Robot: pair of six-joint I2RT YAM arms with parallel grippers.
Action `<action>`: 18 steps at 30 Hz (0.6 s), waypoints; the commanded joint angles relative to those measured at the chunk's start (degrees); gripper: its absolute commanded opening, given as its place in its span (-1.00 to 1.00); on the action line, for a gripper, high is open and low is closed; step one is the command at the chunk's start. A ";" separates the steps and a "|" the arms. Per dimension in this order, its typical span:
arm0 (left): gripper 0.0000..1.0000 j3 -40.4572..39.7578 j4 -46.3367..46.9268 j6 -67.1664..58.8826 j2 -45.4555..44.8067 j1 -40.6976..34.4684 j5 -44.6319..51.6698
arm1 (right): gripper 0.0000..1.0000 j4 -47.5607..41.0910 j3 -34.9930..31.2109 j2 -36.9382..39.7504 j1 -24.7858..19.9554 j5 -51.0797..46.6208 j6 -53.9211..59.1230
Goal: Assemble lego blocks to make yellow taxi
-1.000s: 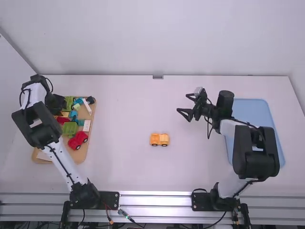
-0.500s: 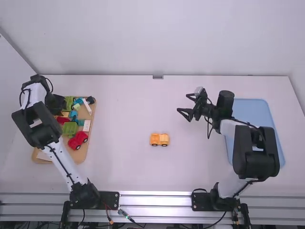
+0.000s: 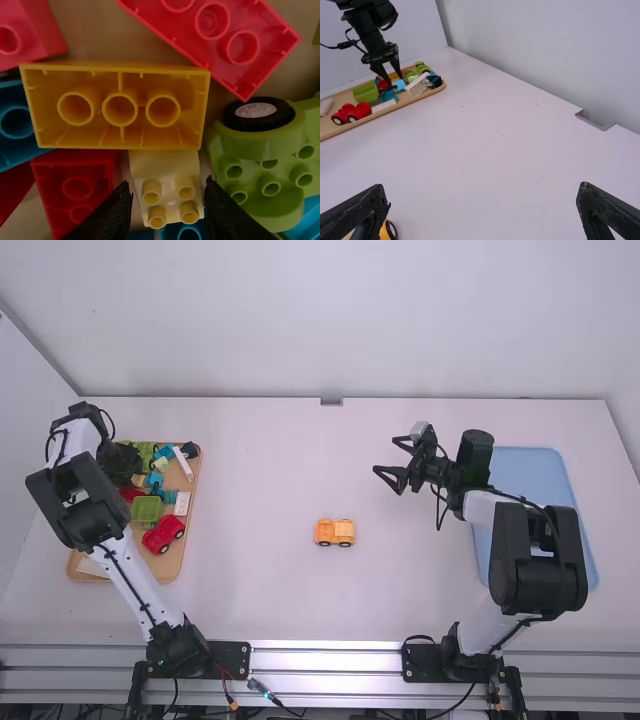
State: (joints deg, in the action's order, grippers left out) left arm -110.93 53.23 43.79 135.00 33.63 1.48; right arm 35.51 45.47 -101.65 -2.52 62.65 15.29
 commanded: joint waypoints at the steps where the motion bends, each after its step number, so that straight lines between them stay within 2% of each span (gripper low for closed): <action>1: -0.25 0.66 0.26 0.33 -0.20 -0.28 0.02 | 0.98 -0.13 -0.39 1.68 -0.11 0.37 -0.07; 6: -0.25 1.25 0.85 -0.50 -0.20 -0.50 0.00 | 0.98 -0.20 -0.44 1.68 -0.11 0.39 -0.09; 13: -0.14 5.14 -3.37 -0.74 -0.20 -0.63 0.04 | 0.98 -0.20 -0.44 1.68 -0.11 0.50 -0.11; 14: -0.17 5.46 -3.76 -0.76 -0.20 -0.61 0.02 | 0.98 -0.17 -0.44 1.68 -0.11 0.50 -0.09; 16: -0.46 6.12 -4.68 -0.74 -0.20 -0.61 0.02 | 0.98 -0.17 -0.44 1.68 -0.11 0.50 -0.09; 17: -0.47 6.12 -4.68 -0.74 -0.20 -0.61 0.02 | 0.98 -0.17 -0.44 1.68 -0.11 0.50 -0.09; 18: -0.62 6.03 -4.66 -0.74 -0.20 -0.61 0.00 | 0.98 -0.17 -0.44 1.68 -0.11 0.48 -0.09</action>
State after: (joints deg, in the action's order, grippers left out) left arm -106.50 48.75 43.57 134.74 33.52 1.10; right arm 35.40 45.45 -101.65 -2.52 62.63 15.27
